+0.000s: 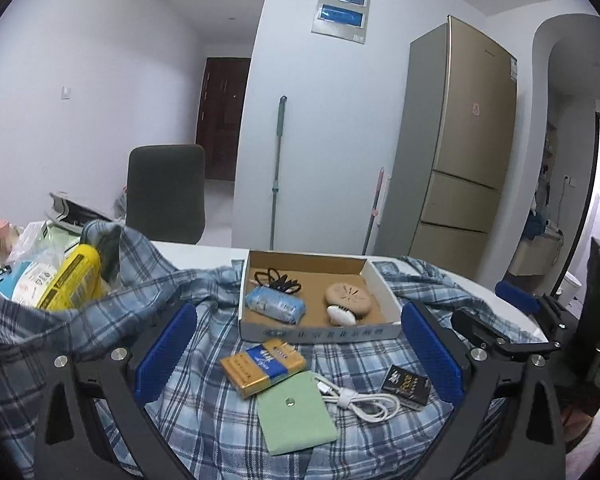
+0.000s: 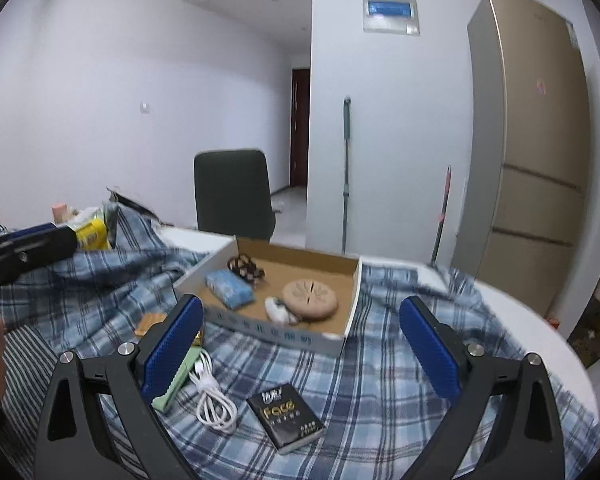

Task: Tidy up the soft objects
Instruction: 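Withdraw both tools from the box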

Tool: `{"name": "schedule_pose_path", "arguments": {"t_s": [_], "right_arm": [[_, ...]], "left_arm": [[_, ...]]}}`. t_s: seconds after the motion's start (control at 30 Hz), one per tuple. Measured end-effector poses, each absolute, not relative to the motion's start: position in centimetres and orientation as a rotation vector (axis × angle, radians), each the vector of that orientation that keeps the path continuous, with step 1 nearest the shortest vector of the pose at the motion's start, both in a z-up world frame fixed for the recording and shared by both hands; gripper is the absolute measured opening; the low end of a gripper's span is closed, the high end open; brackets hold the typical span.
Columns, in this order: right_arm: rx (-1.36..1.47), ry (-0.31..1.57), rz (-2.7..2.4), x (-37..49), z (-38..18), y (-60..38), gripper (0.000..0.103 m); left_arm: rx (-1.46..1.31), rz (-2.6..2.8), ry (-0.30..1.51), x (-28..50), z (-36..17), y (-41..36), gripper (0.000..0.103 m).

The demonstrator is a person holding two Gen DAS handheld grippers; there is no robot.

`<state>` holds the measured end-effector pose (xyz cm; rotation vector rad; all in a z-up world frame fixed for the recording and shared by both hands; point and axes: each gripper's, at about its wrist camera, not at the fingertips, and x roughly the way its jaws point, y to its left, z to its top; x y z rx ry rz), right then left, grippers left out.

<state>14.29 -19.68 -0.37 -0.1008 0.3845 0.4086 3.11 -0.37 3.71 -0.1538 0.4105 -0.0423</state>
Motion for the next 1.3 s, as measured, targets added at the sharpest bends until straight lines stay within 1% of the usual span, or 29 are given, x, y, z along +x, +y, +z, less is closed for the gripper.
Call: {"name": "schedule_pose_path", "arguments": {"t_s": [0.2, 0.3, 0.4, 0.63, 0.8, 1.13, 1.3], "right_arm": [[-0.107, 0.43, 0.403, 15.2, -2.1, -20.1, 0.098], [-0.104, 0.445, 0.41, 15.4, -2.5, -20.1, 0.098], [-0.109, 0.455, 0.415, 15.4, -2.8, -20.1, 0.098], [-0.115, 0.462, 0.414, 15.5, -3.0, -19.9, 0.098], [-0.113, 0.469, 0.415, 15.5, -3.1, -19.8, 0.098], [-0.117, 0.486, 0.415, 15.6, -3.5, -19.6, 0.098], [-0.155, 0.585, 0.369, 16.9, -3.7, -19.5, 0.098]], "left_arm": [[-0.172, -0.035, 0.468, 4.4, 0.7, -0.1, 0.103], [-0.154, 0.034, 0.444, 4.2, -0.4, 0.0, 0.103], [-0.129, 0.034, 0.476, 4.7, -1.4, -0.3, 0.103], [-0.077, 0.004, 0.49, 4.8, -1.8, -1.5, 0.103], [-0.095, 0.003, 0.535, 5.5, -2.2, -1.2, 0.103], [-0.097, 0.007, 0.563, 5.8, -2.7, -1.1, 0.103], [-0.083, 0.012, 0.569, 5.9, -2.8, -1.2, 0.103]]}}
